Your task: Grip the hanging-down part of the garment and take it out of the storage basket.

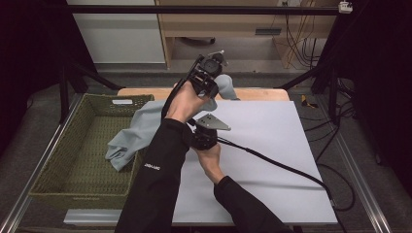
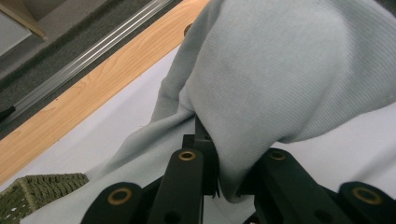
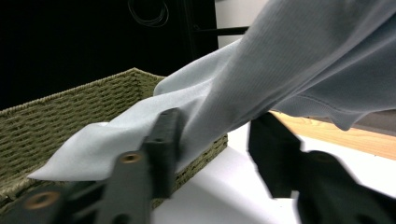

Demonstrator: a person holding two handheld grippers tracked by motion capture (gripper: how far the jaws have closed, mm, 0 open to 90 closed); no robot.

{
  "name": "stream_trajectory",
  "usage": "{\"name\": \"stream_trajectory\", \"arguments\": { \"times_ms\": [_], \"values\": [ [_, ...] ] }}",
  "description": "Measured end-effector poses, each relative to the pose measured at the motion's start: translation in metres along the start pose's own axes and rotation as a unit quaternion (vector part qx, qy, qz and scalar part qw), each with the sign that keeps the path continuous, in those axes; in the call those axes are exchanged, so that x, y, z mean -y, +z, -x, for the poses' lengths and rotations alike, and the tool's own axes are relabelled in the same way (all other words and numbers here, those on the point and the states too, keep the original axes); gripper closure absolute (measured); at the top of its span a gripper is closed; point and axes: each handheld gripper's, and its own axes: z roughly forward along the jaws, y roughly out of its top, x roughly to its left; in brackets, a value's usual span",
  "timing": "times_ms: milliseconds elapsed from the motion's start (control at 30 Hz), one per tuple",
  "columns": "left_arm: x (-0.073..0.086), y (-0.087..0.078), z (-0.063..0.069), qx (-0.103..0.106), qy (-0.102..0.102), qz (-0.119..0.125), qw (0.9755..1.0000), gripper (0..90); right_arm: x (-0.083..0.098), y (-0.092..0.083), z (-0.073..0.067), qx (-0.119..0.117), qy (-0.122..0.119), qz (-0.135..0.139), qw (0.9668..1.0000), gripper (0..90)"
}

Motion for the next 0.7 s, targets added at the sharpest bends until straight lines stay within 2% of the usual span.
{"name": "stream_trajectory", "arguments": {
  "times_ms": [133, 233, 367, 433, 500, 533, 567, 633, 700],
  "values": [
    [0.001, 0.0, -0.002, -0.001, -0.005, 0.003, 1.0, 82.3, -0.001, 0.0, 0.0, 0.0, 0.007, -0.005, 1.0, 78.5],
    [0.001, -0.001, -0.002, -0.001, -0.006, 0.003, 1.0, 82.3, -0.001, -0.001, 0.0, 0.002, 0.006, -0.008, 0.9999, 86.3],
    [0.002, -0.001, -0.003, -0.001, -0.005, 0.003, 1.0, 82.3, -0.002, -0.004, -0.001, 0.0, -0.002, -0.014, 0.9999, 87.5],
    [0.001, -0.001, -0.002, 0.0, -0.006, 0.006, 1.0, 82.3, -0.004, -0.007, 0.0, -0.003, -0.018, -0.017, 0.9997, 87.7],
    [0.001, 0.0, 0.0, 0.0, -0.005, 0.005, 1.0, 82.3, -0.006, -0.011, -0.001, -0.006, -0.022, -0.018, 0.9996, 87.9],
    [0.0, -0.001, 0.0, 0.0, 0.001, 0.002, 1.0, 82.3, -0.006, -0.013, -0.001, -0.008, -0.035, -0.013, 0.9993, 87.9],
    [0.0, -0.001, 0.001, 0.001, -0.002, 0.005, 1.0, 82.3, -0.006, -0.013, -0.001, -0.008, -0.035, -0.013, 0.9993, 87.9],
    [-0.001, -0.001, 0.002, 0.0, -0.004, 0.006, 1.0, 82.3, -0.007, -0.02, -0.003, 0.0, -0.046, -0.014, 0.9988, 87.9],
    [-0.002, -0.001, 0.003, 0.0, 0.003, 0.002, 1.0, 82.3, -0.007, -0.03, -0.002, -0.011, -0.043, -0.008, 0.999, 87.9]
  ]
}}
